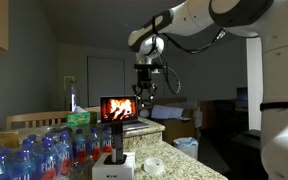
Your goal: Pick up the bottle and remote, then put them on the box
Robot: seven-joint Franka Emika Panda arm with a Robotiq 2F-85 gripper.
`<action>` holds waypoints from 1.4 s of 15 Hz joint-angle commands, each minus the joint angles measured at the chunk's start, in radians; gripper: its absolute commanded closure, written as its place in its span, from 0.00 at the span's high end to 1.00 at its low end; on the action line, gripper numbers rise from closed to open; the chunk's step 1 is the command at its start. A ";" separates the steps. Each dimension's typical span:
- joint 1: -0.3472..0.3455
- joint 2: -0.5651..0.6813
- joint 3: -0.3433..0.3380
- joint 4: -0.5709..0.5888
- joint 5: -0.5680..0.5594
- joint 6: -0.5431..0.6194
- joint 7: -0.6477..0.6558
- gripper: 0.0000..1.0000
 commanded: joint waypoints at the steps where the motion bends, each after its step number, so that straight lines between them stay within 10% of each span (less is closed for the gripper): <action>1: 0.011 -0.005 0.024 0.008 -0.006 0.005 0.039 0.19; 14: 0.154 0.221 0.153 0.246 0.092 -0.162 0.135 0.19; 21: 0.172 0.133 0.145 0.160 0.133 -0.225 0.273 0.19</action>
